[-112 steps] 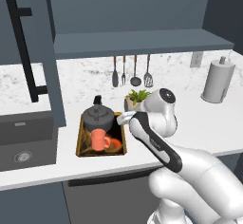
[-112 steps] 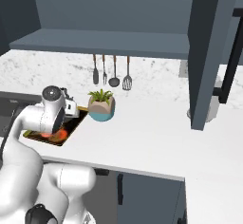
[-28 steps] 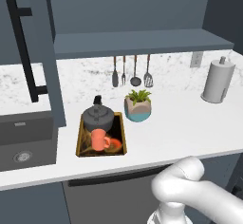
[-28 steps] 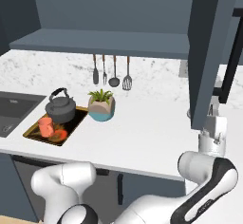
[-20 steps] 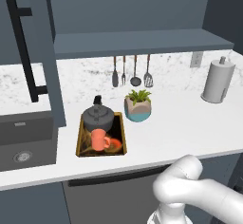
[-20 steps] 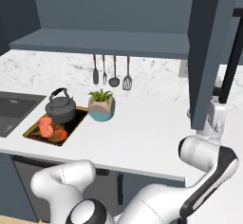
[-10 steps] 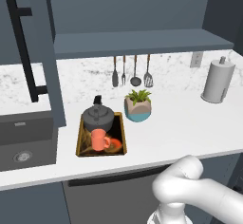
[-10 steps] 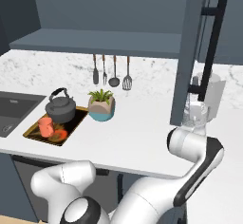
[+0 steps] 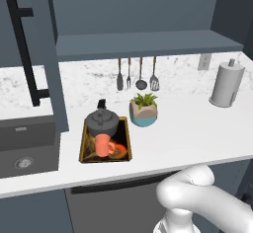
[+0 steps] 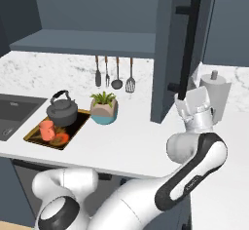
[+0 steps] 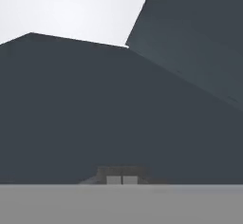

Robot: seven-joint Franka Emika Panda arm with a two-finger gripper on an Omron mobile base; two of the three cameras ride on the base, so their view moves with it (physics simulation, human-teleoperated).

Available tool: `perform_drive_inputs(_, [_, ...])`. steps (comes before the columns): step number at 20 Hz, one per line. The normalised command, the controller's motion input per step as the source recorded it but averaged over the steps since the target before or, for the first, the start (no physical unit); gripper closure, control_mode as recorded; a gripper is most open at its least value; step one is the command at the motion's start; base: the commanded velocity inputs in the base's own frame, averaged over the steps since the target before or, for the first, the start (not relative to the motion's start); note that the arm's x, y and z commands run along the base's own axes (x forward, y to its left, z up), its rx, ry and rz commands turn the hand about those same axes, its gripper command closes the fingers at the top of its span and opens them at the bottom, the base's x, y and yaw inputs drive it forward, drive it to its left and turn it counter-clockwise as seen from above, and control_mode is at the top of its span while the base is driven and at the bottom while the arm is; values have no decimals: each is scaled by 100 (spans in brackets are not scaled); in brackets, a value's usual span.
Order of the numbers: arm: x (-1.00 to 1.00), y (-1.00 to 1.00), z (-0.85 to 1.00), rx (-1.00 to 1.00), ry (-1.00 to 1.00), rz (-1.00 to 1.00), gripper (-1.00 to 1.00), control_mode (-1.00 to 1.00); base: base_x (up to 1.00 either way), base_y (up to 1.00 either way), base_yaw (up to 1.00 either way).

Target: Pick the kettle from the counter and place it on the tray. Then pick the mug from the cabinet and place it on the tray. Then close the cabinet doors.

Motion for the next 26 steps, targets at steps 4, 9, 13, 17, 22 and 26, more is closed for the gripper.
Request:
perform_drive_inputs(4, [1,50,18,-17,49,-28,100,-100,0,0,0])
perform_drive_inputs(9, [14,68,18,-8,31,-16,100,-100,0,0,0])
perform_drive_inputs(13, [34,78,0,-3,14,-10,100,-100,0,0,0])
perform_drive_inputs(17, [35,66,8,0,-1,-2,100,-100,0,0,0])
perform_drive_inputs(22, [44,25,21,0,4,0,100,-100,0,0,0])
perform_drive_inputs(26, [73,12,3,0,33,0,100,-100,0,0,0])
